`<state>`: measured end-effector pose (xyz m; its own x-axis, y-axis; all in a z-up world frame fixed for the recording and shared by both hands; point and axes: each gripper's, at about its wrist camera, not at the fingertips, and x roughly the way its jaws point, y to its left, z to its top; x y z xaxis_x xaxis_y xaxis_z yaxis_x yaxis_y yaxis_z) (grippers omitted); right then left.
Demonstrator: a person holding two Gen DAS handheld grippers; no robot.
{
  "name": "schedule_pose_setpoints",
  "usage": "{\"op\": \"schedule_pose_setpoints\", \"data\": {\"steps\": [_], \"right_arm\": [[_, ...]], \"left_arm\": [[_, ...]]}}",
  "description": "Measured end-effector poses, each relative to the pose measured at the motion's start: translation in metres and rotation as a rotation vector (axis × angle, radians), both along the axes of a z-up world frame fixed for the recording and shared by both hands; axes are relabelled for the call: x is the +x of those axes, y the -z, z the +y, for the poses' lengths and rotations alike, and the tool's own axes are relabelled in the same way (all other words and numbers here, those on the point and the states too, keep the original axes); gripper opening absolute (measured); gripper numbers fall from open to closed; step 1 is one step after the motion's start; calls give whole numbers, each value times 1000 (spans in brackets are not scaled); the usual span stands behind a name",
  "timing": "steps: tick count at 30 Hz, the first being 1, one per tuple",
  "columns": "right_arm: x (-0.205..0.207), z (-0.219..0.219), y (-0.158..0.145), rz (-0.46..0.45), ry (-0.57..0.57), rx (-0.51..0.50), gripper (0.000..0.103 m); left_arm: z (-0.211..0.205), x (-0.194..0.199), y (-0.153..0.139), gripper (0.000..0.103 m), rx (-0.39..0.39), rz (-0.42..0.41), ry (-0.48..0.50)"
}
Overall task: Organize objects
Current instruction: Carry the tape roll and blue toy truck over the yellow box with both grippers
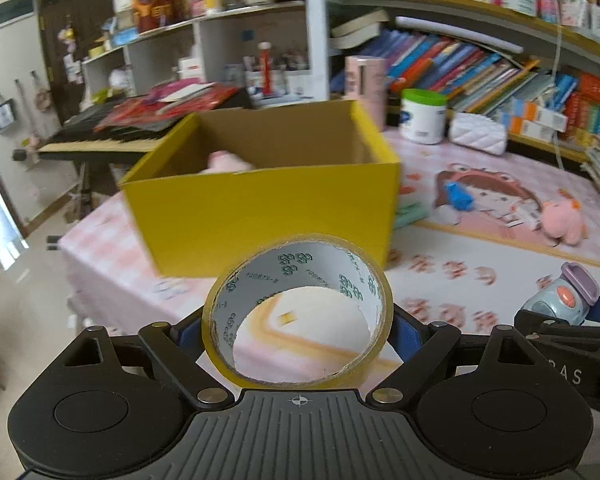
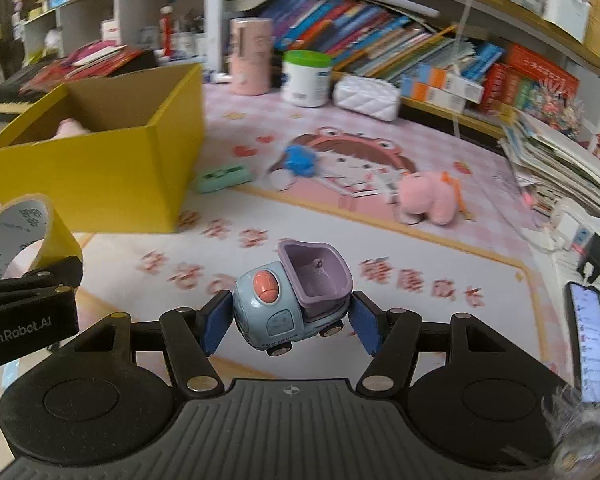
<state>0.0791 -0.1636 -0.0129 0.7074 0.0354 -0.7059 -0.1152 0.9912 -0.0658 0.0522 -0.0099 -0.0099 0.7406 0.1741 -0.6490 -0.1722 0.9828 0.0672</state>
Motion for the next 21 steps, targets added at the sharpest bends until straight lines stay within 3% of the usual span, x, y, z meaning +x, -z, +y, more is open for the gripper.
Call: {"op": "schedule_pose_setpoints", "data": {"steps": [21], "right_arm": [[-56, 105, -2, -9, -86, 25, 61]], "left_arm": [[93, -68, -8, 90, 40, -36, -60]]}}
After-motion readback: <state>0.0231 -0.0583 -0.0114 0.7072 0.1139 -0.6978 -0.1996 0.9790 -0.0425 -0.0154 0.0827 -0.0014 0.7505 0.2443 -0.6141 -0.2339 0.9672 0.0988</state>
